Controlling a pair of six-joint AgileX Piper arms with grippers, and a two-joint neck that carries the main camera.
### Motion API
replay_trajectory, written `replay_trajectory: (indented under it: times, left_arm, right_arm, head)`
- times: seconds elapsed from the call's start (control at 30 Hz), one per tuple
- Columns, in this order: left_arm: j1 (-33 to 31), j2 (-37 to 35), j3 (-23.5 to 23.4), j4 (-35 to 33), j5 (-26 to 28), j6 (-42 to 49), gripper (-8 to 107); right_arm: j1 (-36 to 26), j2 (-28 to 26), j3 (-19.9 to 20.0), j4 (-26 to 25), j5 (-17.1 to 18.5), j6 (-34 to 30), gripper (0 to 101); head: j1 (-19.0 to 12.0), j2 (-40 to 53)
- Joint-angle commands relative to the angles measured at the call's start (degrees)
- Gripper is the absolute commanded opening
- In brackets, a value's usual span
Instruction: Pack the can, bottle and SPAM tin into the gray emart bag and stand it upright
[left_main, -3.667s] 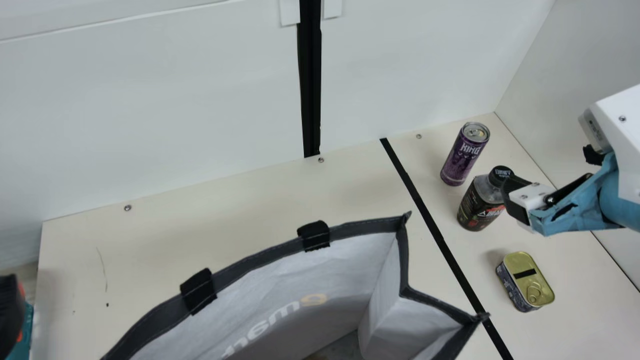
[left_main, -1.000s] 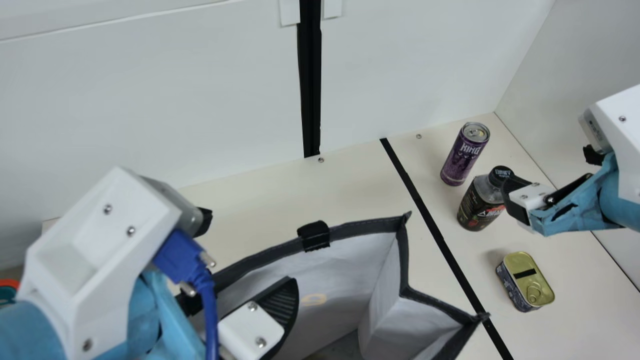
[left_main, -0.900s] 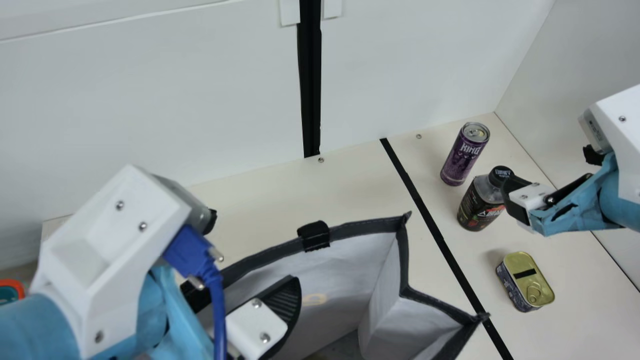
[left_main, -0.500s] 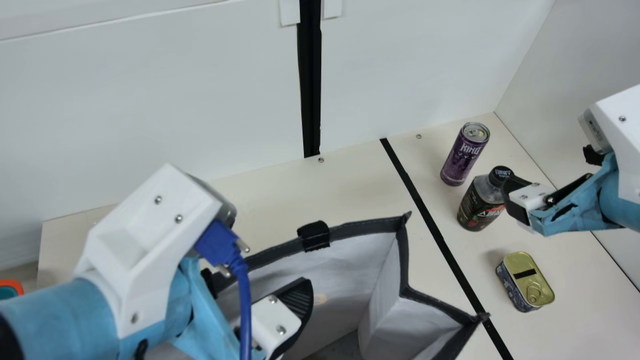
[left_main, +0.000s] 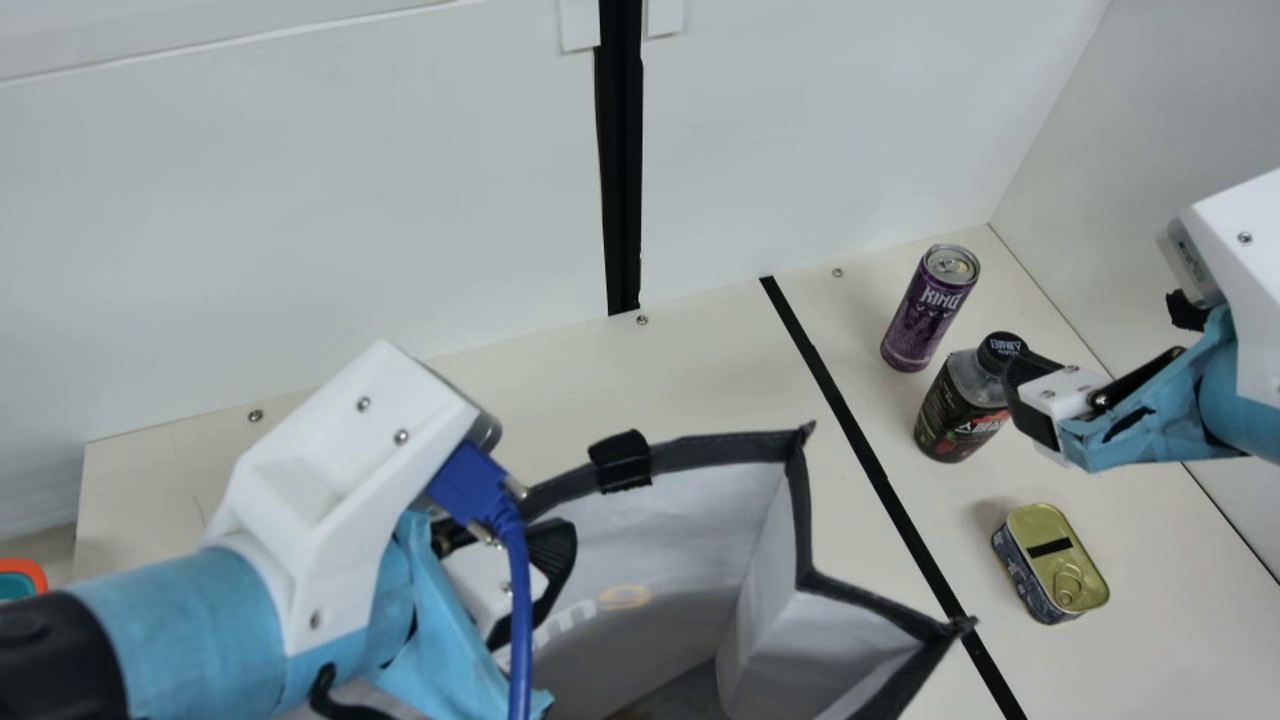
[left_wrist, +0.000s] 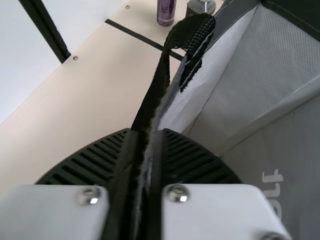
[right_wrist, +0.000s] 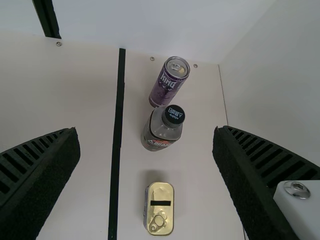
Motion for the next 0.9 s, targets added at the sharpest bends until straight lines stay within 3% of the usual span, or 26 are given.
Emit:
replay_trajectory:
  times: [0.0,0.87]
  left_arm:
    - [0.07,-0.16,-0.17,0.87,0.01,-0.41,-8]
    - [5.86,-5.80,1.14,21.53,0.01,-11.56,-8]
  right_arm:
    - [0.00,0.00,0.00,0.00,0.00,0.00,95]
    - [0.00,0.00,0.00,0.00,0.00,0.00,95]
  head:
    - [-1.30,-0.14]
    - [-1.30,-0.14]
